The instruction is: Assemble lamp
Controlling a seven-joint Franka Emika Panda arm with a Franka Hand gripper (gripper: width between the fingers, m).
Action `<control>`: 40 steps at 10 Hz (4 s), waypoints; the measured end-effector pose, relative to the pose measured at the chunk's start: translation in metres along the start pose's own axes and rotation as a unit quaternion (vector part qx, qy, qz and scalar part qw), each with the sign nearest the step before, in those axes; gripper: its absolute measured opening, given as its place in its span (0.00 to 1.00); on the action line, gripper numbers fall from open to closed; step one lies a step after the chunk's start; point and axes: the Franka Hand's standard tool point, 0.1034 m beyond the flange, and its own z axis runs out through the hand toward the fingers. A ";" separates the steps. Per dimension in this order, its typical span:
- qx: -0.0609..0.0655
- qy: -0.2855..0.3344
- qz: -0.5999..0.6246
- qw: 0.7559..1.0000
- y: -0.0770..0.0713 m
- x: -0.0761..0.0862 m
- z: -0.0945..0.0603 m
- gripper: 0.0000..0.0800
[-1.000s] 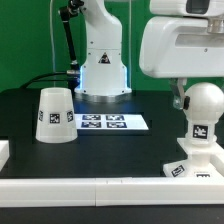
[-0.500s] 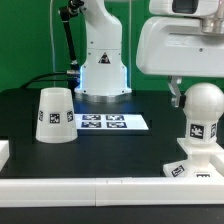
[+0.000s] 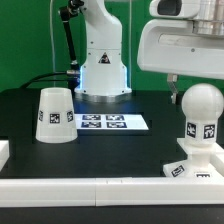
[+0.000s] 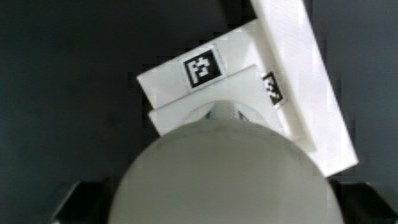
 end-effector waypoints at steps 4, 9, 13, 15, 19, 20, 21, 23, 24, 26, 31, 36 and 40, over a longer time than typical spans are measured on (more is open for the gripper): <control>0.009 -0.012 0.170 0.985 -0.003 -0.003 0.000 0.80; -0.001 -0.012 -0.053 0.999 -0.004 -0.003 0.000 0.87; 0.000 -0.017 -0.238 0.971 0.000 -0.003 0.000 0.87; 0.001 -0.017 -0.307 0.952 0.001 -0.003 0.000 0.87; 0.001 0.001 -0.498 0.867 -0.008 -0.002 0.001 0.87; 0.001 0.000 -0.549 0.836 -0.008 -0.002 0.002 0.87; -0.001 -0.001 -0.588 0.809 -0.007 -0.001 0.003 0.87; -0.012 -0.001 -0.663 0.749 -0.007 -0.001 0.003 0.87; -0.017 -0.001 -0.689 0.724 -0.009 -0.002 0.003 0.87; -0.021 -0.001 -0.730 0.683 -0.010 -0.004 0.003 0.87; -0.026 -0.002 -0.789 0.613 -0.007 0.000 0.003 0.73; -0.025 -0.001 -0.768 0.640 -0.006 0.000 0.003 0.72; -0.005 -0.003 -0.571 0.821 -0.002 0.004 0.004 0.72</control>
Offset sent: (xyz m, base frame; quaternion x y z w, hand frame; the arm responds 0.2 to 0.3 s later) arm 0.0000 0.0000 0.0000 0.0000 0.0000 0.1296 0.9916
